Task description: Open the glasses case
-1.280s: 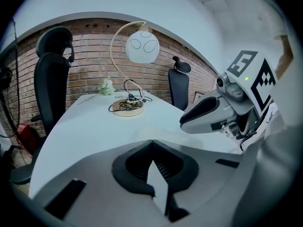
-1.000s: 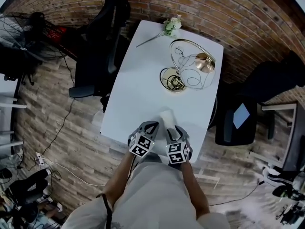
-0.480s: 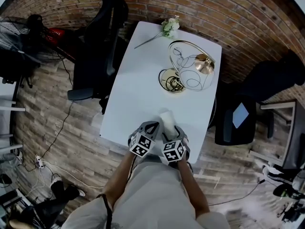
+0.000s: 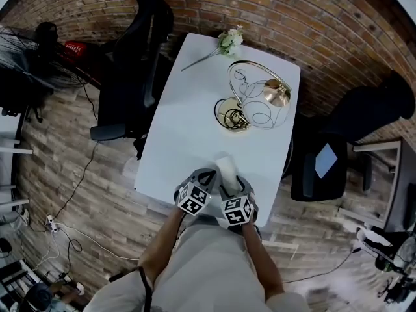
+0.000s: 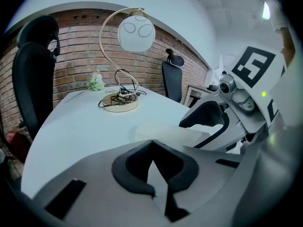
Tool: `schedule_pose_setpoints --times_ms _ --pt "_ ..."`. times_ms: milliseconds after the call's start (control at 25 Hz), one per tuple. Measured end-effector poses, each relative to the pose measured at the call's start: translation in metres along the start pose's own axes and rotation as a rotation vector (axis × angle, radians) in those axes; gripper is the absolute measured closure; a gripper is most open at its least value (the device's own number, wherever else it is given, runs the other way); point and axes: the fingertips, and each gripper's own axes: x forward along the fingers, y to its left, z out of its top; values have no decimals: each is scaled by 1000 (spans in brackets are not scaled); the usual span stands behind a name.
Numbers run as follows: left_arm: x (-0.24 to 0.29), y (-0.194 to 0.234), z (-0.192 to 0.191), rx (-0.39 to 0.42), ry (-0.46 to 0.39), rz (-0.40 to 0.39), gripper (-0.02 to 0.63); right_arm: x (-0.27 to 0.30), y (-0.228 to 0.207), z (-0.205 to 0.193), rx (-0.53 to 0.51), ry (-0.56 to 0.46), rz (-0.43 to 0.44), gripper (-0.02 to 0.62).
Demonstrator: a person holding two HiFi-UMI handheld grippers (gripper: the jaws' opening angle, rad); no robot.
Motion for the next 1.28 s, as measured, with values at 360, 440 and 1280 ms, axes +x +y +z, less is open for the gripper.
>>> schedule_pose_setpoints --times_ms 360,440,1280 --pt "16 -1 1 17 26 -12 604 -4 -4 3 87 -59 73 301" --pt "20 -2 1 25 41 -16 604 -4 -5 4 100 -72 85 302" --pt "28 -3 -2 3 89 0 604 0 5 4 -128 2 14 302"
